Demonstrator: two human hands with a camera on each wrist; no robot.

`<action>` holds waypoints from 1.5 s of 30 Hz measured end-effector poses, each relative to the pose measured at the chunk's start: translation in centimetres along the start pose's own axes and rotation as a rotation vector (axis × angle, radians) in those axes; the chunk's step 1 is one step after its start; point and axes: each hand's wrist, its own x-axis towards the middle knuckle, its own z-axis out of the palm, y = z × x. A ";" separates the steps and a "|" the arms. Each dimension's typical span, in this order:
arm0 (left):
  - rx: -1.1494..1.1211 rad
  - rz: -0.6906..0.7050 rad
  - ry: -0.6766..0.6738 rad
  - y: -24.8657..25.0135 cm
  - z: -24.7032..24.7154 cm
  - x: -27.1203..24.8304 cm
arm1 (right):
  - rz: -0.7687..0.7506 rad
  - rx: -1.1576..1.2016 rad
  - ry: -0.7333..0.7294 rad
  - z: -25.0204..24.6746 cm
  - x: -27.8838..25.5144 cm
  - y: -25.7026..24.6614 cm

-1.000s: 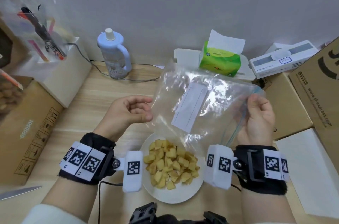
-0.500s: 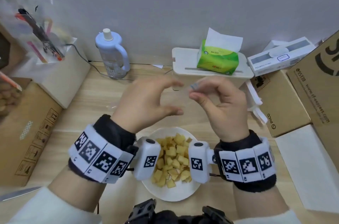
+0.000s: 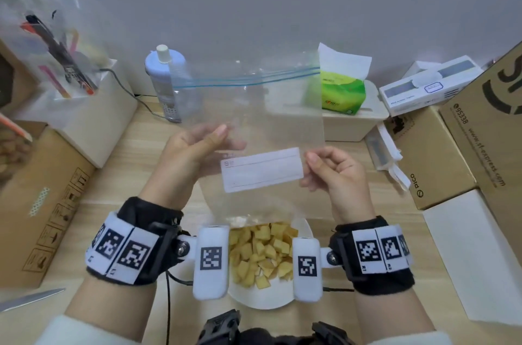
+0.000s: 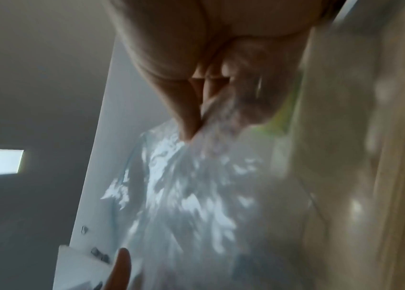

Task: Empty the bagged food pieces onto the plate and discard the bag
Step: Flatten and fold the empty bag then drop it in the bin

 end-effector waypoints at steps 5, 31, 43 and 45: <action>0.014 -0.077 0.154 -2.3 -0.5 -0.2 | -0.031 0.035 0.102 0.1 0.0 0.0; -0.050 -0.165 -0.032 -2.4 -1.6 0.6 | -0.127 0.212 -0.074 1.2 -0.2 -1.4; -0.026 -0.001 -0.105 -1.8 -1.8 0.2 | 0.019 0.406 -0.092 -0.8 0.4 -0.4; -0.061 -0.031 -0.150 -1.6 -1.9 0.1 | -0.029 0.340 -0.138 -1.2 0.3 -0.7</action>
